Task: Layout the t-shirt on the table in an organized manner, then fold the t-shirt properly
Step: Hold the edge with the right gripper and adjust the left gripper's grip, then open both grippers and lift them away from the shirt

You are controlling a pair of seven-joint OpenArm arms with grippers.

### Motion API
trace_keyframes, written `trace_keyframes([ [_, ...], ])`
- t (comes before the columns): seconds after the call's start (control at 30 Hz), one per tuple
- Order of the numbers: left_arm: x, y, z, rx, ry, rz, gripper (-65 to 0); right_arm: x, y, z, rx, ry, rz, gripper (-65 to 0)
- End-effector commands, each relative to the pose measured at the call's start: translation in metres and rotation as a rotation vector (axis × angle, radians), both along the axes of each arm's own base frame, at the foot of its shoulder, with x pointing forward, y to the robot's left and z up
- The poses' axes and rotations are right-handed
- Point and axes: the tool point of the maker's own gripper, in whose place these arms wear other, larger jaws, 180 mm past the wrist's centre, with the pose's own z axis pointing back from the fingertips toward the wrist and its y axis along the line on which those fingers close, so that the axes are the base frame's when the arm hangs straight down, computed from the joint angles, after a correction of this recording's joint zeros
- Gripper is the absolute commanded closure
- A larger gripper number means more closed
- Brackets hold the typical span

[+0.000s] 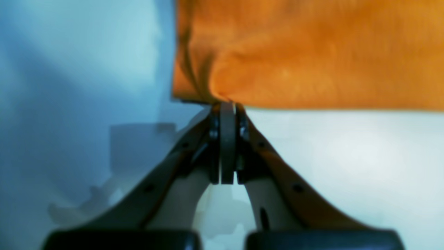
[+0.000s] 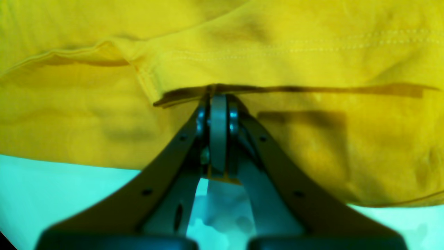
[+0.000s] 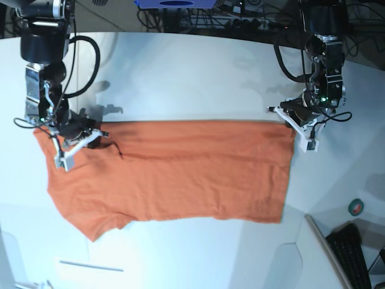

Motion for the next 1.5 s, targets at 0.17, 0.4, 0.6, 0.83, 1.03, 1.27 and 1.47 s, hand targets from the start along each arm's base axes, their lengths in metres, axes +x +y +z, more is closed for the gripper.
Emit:
trace_keyframes([
  [0.17,0.022,0.009,0.017,0.015,-0.063,0.012,0.0,-0.002,-0.009,-0.001,-0.037,0.025,-0.003,0.0],
  [0.4,0.026,0.061,0.027,0.073,-0.06,0.081,0.0,-0.002,-0.009,-0.001,-0.037,0.026,-0.002,0.0],
  [0.6,0.032,0.072,0.062,0.101,-0.158,0.1,0.0,-0.002,-0.008,-0.002,-0.036,0.026,0.0,0.0],
  [0.83,0.027,0.012,0.058,0.025,-0.185,0.03,0.0,-0.002,-0.007,-0.002,-0.034,0.027,0.0,0.0],
  [1.03,0.027,-0.01,0.026,-0.062,-0.123,0.072,0.0,-0.002,-0.007,-0.002,-0.034,0.027,-0.001,0.0],
  [1.27,0.017,0.018,0.006,-0.084,-0.068,0.185,0.0,-0.007,-0.009,-0.004,-0.036,0.034,-0.006,0.0],
  [1.47,0.006,0.044,0.03,-0.041,-0.135,0.238,0.0,-0.009,-0.011,0.003,-0.048,0.005,-0.001,0.0],
])
